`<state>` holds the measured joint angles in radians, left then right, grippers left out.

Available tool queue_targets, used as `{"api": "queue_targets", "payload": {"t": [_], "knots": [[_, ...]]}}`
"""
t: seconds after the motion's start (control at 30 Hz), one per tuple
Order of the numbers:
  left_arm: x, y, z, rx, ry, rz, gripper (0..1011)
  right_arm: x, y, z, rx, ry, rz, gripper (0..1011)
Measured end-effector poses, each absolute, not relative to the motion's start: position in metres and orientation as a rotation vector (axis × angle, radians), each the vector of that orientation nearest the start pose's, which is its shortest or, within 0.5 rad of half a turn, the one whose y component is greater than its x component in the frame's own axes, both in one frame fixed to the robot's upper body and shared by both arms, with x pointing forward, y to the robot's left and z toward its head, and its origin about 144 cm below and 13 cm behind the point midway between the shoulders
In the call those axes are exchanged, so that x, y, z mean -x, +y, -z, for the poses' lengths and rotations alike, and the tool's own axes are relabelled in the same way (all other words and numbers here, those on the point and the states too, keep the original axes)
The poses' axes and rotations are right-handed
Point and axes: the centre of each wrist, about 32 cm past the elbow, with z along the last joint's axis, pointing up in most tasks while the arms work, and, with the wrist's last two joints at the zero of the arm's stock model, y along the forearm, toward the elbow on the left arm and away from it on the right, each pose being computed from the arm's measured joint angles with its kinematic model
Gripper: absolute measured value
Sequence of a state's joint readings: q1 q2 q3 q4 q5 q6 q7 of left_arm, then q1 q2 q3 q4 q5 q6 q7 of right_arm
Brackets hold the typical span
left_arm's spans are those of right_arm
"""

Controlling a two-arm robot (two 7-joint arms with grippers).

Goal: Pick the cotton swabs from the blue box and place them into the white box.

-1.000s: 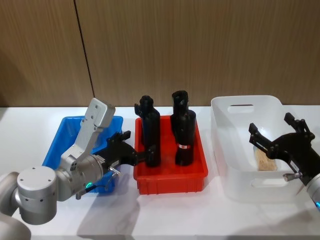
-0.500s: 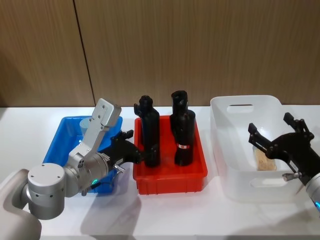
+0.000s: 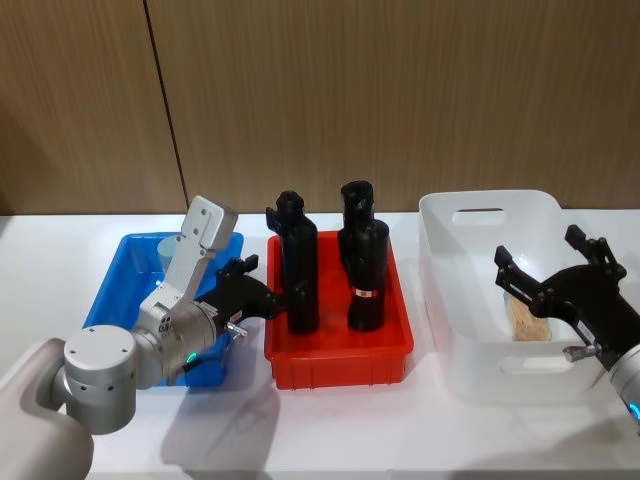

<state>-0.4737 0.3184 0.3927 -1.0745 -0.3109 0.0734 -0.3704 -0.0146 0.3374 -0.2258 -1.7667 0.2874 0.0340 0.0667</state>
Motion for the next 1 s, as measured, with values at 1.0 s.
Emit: {"api": "queue_targets", "payload": {"t": [1.0], "knots": [[-0.606, 0.265, -1.136, -0.164, 0.108, -0.918, 1004, -0.443, -0.237, -1.189, -0.026, -0.075, 1.230, 1002]]}}
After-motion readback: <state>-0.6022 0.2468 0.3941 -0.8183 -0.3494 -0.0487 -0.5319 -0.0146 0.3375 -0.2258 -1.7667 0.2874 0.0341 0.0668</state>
